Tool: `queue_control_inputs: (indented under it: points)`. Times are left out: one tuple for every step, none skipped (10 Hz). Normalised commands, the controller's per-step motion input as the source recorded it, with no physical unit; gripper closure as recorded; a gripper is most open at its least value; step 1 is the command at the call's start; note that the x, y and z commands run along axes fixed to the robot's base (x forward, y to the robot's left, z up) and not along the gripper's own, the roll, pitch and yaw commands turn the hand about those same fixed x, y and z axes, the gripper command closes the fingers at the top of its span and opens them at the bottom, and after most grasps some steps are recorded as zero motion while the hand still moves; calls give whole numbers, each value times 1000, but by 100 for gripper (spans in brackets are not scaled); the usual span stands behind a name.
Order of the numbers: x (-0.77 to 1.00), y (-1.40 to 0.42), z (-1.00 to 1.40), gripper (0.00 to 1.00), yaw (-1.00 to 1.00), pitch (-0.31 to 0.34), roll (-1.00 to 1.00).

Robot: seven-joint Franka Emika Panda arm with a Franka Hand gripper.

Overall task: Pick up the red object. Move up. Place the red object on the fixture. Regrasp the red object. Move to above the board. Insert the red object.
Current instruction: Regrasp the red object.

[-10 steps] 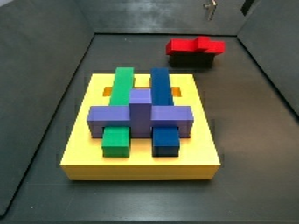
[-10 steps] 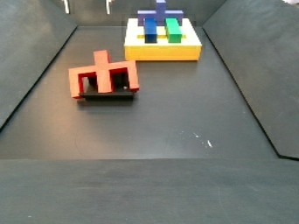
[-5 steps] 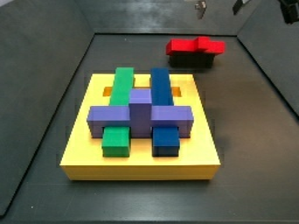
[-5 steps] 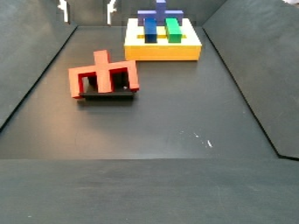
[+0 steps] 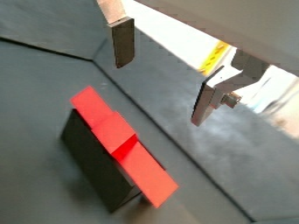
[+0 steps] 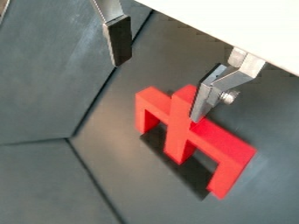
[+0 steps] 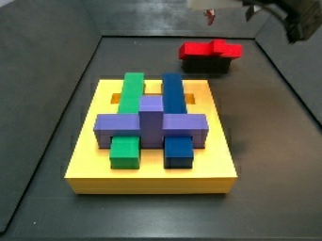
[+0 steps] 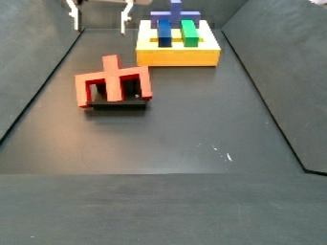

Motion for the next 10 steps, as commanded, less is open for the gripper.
queue_control_inputs:
  points:
    - [86, 0, -583, 0, -137, 100, 189]
    - [140, 0, -611, 0, 0, 260, 294]
    - [226, 0, -549, 0, 0, 317, 320]
    - [0, 34, -403, 0, 94, 246, 106]
    - [-74, 43, -169, 0, 0, 237, 311]
    - [-120, 11, -74, 0, 0, 220, 420]
    - [0, 0, -283, 0, 49, 183, 354]
    - [69, -17, -417, 0, 83, 246, 374]
    - [151, -37, -374, 0, 29, 300, 443]
    - [126, -29, -283, 0, 80, 249, 303]
